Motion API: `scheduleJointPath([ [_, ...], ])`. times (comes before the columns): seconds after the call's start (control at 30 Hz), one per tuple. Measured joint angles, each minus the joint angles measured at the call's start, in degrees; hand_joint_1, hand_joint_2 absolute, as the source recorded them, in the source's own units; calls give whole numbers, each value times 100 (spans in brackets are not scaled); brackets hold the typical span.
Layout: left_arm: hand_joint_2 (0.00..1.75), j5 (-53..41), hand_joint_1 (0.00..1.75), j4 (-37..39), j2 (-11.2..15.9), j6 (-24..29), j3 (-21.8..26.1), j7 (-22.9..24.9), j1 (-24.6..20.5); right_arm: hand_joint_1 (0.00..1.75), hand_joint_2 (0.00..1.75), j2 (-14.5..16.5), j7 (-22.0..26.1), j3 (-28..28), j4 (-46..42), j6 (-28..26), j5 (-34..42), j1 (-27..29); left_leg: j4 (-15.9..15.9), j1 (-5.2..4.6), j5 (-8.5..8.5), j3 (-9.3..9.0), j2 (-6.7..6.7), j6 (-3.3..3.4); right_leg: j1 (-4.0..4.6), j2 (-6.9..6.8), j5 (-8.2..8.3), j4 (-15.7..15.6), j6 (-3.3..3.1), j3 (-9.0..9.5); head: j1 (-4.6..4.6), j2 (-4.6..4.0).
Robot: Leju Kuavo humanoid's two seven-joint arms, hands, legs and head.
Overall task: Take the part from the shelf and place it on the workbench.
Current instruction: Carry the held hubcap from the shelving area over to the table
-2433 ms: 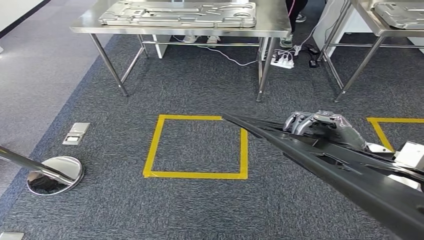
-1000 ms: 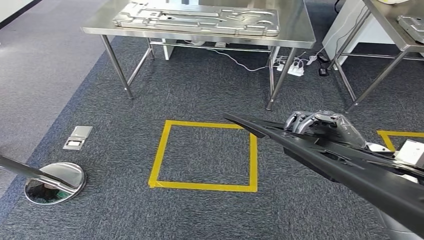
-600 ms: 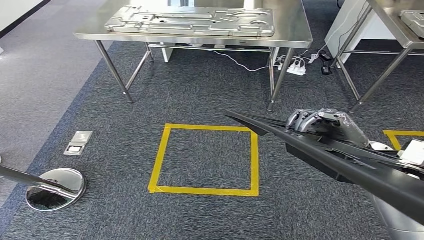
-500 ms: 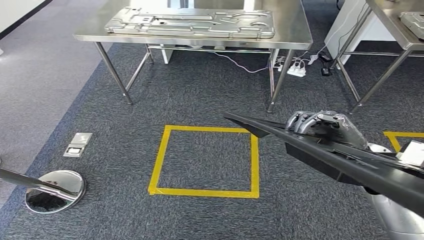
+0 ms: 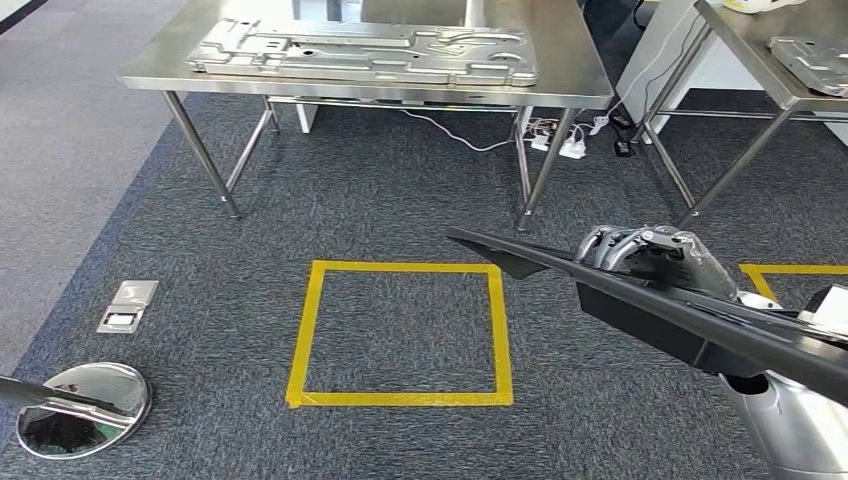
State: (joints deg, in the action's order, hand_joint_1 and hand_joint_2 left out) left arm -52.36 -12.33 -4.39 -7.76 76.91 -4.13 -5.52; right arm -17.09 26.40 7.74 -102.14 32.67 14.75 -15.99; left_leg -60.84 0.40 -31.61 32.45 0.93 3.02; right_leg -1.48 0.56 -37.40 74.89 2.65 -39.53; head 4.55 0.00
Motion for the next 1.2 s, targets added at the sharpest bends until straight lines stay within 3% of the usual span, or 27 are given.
scheduleJointPath([
  [0.07, 175, 0, 0, 0, -1, -2, 0, 0, -2, 175, 175, 0, -2, -12, -1, 4, -7, 6, 2, -25, -96, -134, 41, -17, 53, -30, 517, -581, -79, 121, 0, 0],
  [0.1, 175, 0, 0, 0, -5, -2, 0, 0, -8, 175, 175, 0, -6, -22, 1, -6, -20, 5, 7, -34, -139, -193, 59, -32, 88, -62, 696, -887, -125, 209, 2, 0],
  [0.17, 175, 1, 0, 0, -14, -2, 0, 1, -27, 175, 175, -2, -18, -43, 3, -31, -61, -3, 22, -41, -206, -245, 95, -80, 150, -112, 752, -1285, -206, 297, -1, 0],
  [0.2, 175, 2, 0, 0, -18, -2, -1, 0, -30, 175, 175, -4, -24, -54, 3, -40, -79, -3, 13, -45, -211, -268, 109, -113, 163, -124, 704, -1321, -232, 305, 1, 0],
  [0.3, 175, 2, 0, 0, -23, -3, -2, 0, -27, 175, 175, -8, -26, -72, -6, -44, -94, -11, -134, -54, -240, -353, 92, -197, 110, -111, 782, -1444, -297, 485, 2, 0],
  [0.37, 175, 2, 0, 0, -26, -3, -3, -1, -40, 175, 175, -4, -26, -71, -14, -43, -94, -36, -552, -34, -407, -143, 27, -261, 73, -107, 748, -1484, -330, 592, 4, 0],
  [0.43, 175, 3, 0, 0, -25, -1, -3, -1, -36, 175, 175, -1, -28, -69, -17, -44, -95, -34, -1165, -9, -669, 292, -14, -327, 66, -82, 690, -1486, -347, 634, 9, 0],
  [0.47, 175, 3, 0, 0, -25, -1, -3, 1, -23, 175, 175, 0, -29, -68, -17, -44, -96, -19, -1353, 0, -733, 475, -19, -348, 65, -64, 654, -1486, -346, 665, 11, 0],
  [0.5, 175, 3, 0, 0, -25, -1, -2, 2, -9, 175, 175, 1, -30, -66, -17, -45, -96, -6, -1379, 6, -687, 583, -20, -358, 65, -46, 613, -1486, -340, 708, 12, 0],
  [0.53, 175, 3, 0, 0, -26, -1, -3, 4, 2, 175, 175, 1, -31, -63, -17, -45, -96, 1, -1215, 9, -509, 599, -22, -358, 64, -31, 567, -1485, -330, 765, 13, 0],
  [0.6, 175, 3, 0, 0, -25, -1, -3, 3, 14, 175, 175, 2, -32, -61, -16, -46, -96, 3, -591, 2, 29, 477, -37, -321, 63, -18, 470, -1492, -301, 897, 13, 0],
  [0.67, 175, 2, 0, 0, -22, 4, -4, 7, 24, 175, 175, 2, -33, -57, -15, -46, -97, 11, -171, -39, 250, 416, -59, -250, 57, -5, 402, -1504, -248, 959, 16, 0],
  [0.73, 175, 0, 0, 0, -21, 12, -4, 16, 43, 175, 175, -2, -28, -61, -29, -47, -96, 52, -85, -71, 209, 403, -71, -165, 56, 11, 393, -1474, -165, 977, 21, 0],
  [0.83, 175, -2, 0, 0, -23, 20, -4, 18, 39, 175, 175, -21, -10, -81, -73, -51, -92, 95, -2, -33, 211, 233, -76, -60, 59, 3, 313, -1232, -75, 947, 18, 0],
  [0.87, 175, -4, 0, 0, -25, 24, -4, 17, 30, 175, 175, -24, -7, -84, -84, -55, -93, 98, 19, -21, 192, 183, -75, -38, 56, -2, 209, -1003, -63, 824, 17, 0],
  [0.97, 175, -7, 0, 0, -26, 40, -6, 15, 20, 175, 175, -29, -2, -86, -98, -62, -97, 154, 25, -17, 90, 83, -74, -12, 48, -8, -107, -143, -34, 210, 15, 0],
  [1.0, 175, -7, 0, 0, -27, 44, -7, 14, 25, 175, 175, -29, -1, -86, -98, -63, -99, 175, 24, -15, 44, 34, -74, -20, 48, -11, -63, -62, -29, 83, 15, 0],
  [1.03, 175, -8, 0, 0, -30, 47, -7, 13, 29, 175, 175, -29, 2, -86, -99, -63, -101, 189, 24, -11, -8, -32, -75, -35, 48, -17, 104, -178, -23, 51, 15, 0],
  [1.1, 175, -9, 0, 0, -38, 48, -7, 7, 34, 175, 175, -29, 6, -87, -105, -63, -102, 199, 31, 1, -120, -188, -77, -76, 53, -38, 617, -790, -36, 188, 16, 0],
  [1.13, 175, -9, 0, 0, -41, 49, -7, 3, 29, 175, 175, -28, 8, -87, -108, -63, -103, 200, 35, 4, -162, -240, -78, -101, 71, -51, 776, -1078, -49, 249, 15, -1],
  [1.17, 175, -10, 0, 0, -43, 50, -7, 2, 21, 175, 175, -28, 8, -86, -110, -64, -106, 203, 43, 5, -194, -261, -77, -131, 90, -60, 861, -1254, -87, 277, 14, 0],
  [1.2, 175, -10, 0, 0, -44, 52, -7, 1, 16, 175, 175, -28, 8, -87, -114, -66, -108, 207, 49, 2, -211, -268, -74, -165, 108, -65, 846, -1314, -130, 267, 11, 0],
])
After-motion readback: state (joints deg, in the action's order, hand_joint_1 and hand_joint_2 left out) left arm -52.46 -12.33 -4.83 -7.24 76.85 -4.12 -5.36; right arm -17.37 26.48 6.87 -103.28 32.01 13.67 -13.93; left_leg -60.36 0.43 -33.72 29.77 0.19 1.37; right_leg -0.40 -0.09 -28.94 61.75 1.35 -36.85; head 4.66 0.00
